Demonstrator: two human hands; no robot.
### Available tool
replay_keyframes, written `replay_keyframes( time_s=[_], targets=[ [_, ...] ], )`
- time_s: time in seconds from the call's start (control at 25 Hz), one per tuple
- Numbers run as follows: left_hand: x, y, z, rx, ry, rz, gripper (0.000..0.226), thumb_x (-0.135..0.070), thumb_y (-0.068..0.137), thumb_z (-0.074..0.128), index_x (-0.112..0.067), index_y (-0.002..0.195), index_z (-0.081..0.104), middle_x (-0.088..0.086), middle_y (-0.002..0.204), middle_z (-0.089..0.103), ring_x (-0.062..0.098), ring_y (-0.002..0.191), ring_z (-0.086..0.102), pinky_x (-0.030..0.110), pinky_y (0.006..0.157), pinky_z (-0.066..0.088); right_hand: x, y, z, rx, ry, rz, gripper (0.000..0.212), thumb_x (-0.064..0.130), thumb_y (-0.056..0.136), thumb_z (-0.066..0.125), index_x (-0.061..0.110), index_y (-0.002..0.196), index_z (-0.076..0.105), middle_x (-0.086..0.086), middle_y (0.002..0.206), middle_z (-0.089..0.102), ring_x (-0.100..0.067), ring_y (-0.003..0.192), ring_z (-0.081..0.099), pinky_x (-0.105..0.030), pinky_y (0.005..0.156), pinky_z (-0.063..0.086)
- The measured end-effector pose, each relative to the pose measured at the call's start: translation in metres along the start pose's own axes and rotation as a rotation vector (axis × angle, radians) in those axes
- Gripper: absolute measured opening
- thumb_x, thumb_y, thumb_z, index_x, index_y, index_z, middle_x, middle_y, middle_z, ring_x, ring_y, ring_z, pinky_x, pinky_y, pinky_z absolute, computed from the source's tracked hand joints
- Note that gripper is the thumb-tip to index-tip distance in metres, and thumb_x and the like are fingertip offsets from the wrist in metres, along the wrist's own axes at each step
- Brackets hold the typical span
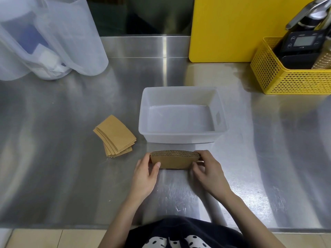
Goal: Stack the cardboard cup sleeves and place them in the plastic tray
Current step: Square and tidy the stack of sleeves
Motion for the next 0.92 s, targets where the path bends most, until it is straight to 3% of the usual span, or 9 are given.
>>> replay_keyframes(
  time_s=[0.12,0.2,0.32,0.52,0.64,0.8,0.92],
  targets=[
    [0.001,-0.002,-0.016,0.004,-0.11,0.031,0.016,-0.021,0.089,0.047,-0.032,0.1,0.047,-0.006,0.1,0.062,0.007,0.093,0.059,0.018,0.078,0.042,0.016,0.006,0.006,0.052,0.02,-0.02,0.022,0.006,0.085,0.053,0.012,0.107,0.053,-0.005,0.099,0.063,-0.02,0.09,0.061,-0.001,0.073,0.04],
    [0.0,-0.004,-0.031,-0.009,-0.17,0.044,0.024,-0.017,0.088,0.047,-0.041,0.093,0.046,-0.019,0.095,0.061,-0.007,0.088,0.06,0.012,0.077,0.043,0.029,0.01,0.013,0.099,0.037,-0.032,0.025,0.008,0.085,0.053,0.013,0.109,0.05,-0.004,0.096,0.064,-0.02,0.089,0.062,-0.009,0.073,0.044],
    [0.001,-0.005,-0.059,-0.069,-0.262,0.036,0.03,-0.011,0.088,0.048,-0.04,0.091,0.048,-0.021,0.096,0.058,-0.019,0.084,0.057,0.002,0.075,0.044,0.049,0.017,0.028,0.181,0.05,-0.037,0.028,0.011,0.085,0.053,0.015,0.111,0.046,-0.01,0.097,0.064,-0.024,0.089,0.062,-0.026,0.076,0.047],
    [0.012,0.007,-0.112,-0.229,-0.35,0.037,0.025,-0.005,0.087,0.05,-0.014,0.109,0.055,-0.013,0.093,0.061,-0.018,0.076,0.058,-0.001,0.073,0.043,0.087,0.032,0.058,0.286,0.091,-0.059,0.027,0.012,0.086,0.053,0.013,0.111,0.043,-0.006,0.088,0.059,-0.021,0.077,0.059,-0.019,0.068,0.046],
    [0.014,0.022,-0.14,-0.283,-0.368,0.043,0.025,-0.004,0.086,0.05,-0.015,0.108,0.052,-0.01,0.09,0.06,-0.013,0.074,0.059,0.0,0.07,0.043,0.105,0.044,0.074,0.32,0.088,-0.063,0.025,0.015,0.086,0.054,0.012,0.107,0.042,0.0,0.085,0.056,-0.01,0.07,0.055,-0.006,0.061,0.042],
    [0.011,0.047,-0.173,-0.305,-0.346,0.03,0.019,-0.004,0.086,0.051,-0.014,0.102,0.049,-0.009,0.085,0.057,-0.017,0.067,0.056,0.0,0.068,0.044,0.129,0.06,0.09,0.317,0.077,-0.072,0.019,0.022,0.087,0.054,0.013,0.099,0.042,-0.007,0.094,0.062,-0.019,0.081,0.058,-0.023,0.068,0.045],
    [0.005,0.07,-0.194,-0.264,-0.265,0.041,0.018,-0.009,0.086,0.053,-0.017,0.102,0.052,-0.002,0.091,0.06,-0.02,0.066,0.055,0.0,0.07,0.042,0.147,0.076,0.1,0.348,0.006,-0.077,0.019,0.026,0.088,0.051,0.011,0.099,0.045,-0.01,0.102,0.064,-0.022,0.089,0.058,-0.026,0.072,0.043]
  ],
)
Point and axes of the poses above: each hand's wrist, its own y-axis towards the middle knuckle, its own z-axis out of the palm, x = y × z, the point moved 10 cm from there along y, towards the middle knuckle
